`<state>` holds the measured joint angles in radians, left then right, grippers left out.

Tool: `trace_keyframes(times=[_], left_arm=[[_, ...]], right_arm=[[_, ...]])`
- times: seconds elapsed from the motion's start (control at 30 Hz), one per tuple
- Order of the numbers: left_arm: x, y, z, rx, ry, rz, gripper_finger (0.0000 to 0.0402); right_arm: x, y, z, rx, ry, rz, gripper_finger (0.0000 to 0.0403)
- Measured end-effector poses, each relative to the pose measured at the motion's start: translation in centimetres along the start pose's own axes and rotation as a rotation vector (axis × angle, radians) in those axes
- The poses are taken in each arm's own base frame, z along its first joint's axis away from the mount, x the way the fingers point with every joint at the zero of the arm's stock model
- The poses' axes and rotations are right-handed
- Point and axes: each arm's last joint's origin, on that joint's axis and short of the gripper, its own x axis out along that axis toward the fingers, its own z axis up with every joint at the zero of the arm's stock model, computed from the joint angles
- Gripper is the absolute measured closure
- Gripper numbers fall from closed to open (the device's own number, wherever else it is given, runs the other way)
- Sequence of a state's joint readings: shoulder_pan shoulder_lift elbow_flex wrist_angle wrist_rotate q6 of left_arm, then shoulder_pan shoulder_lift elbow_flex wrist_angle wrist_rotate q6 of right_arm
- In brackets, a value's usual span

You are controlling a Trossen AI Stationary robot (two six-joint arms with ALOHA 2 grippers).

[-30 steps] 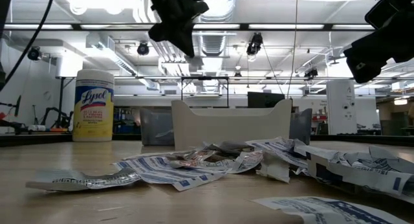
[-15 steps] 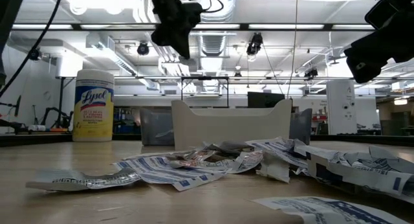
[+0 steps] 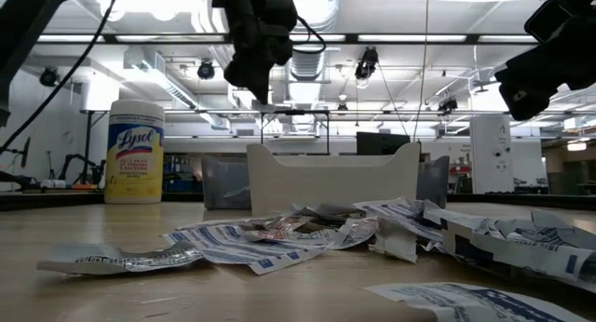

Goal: Pick & Place First Aid Supplies
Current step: Put the alcohol pad into the left black bin

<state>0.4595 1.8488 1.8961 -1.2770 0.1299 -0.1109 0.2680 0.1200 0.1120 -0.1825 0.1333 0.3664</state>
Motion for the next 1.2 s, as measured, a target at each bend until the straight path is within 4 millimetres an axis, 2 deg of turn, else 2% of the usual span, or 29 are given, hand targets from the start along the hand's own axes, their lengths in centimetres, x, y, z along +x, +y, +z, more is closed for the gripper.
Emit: trace_keyframes(times=[0.13, 0.23, 0.4, 0.57, 0.87, 1.0, 1.2], left_arm=[[0.0, 0.2, 0.0, 0.001, -0.002, 0.001, 0.0401], [0.8, 0.4, 0.1, 0.01, -0.003, 0.002, 0.0401], [3.9, 0.9, -0.2, 0.009, 0.025, -0.004, 0.0401], [6.9, 1.4, -1.4, 0.002, 0.07, 0.0, 0.0401], [11.0, 2.2, -3.0, -0.036, 0.051, 0.001, 0.0402], [12.0, 2.4, -3.6, -0.04, 0.058, 0.003, 0.0401], [12.3, 2.5, -3.9, -0.054, 0.064, 0.013, 0.0401]], right_arm=[[0.0, 0.0, 0.0, 0.0, 0.0, 0.0, 0.0316], [0.0, 0.0, 0.0, 0.0, 0.0, 0.0, 0.0321], [0.0, 0.0, 0.0, 0.0, 0.0, 0.0, 0.0331], [0.0, 0.0, 0.0, 0.0, 0.0, 0.0, 0.0334], [0.0, 0.0, 0.0, 0.0, 0.0, 0.0, 0.0321], [0.0, 0.0, 0.0, 0.0, 0.0, 0.0, 0.0317], [0.0, 0.0, 0.0, 0.0, 0.0, 0.0, 0.0322]])
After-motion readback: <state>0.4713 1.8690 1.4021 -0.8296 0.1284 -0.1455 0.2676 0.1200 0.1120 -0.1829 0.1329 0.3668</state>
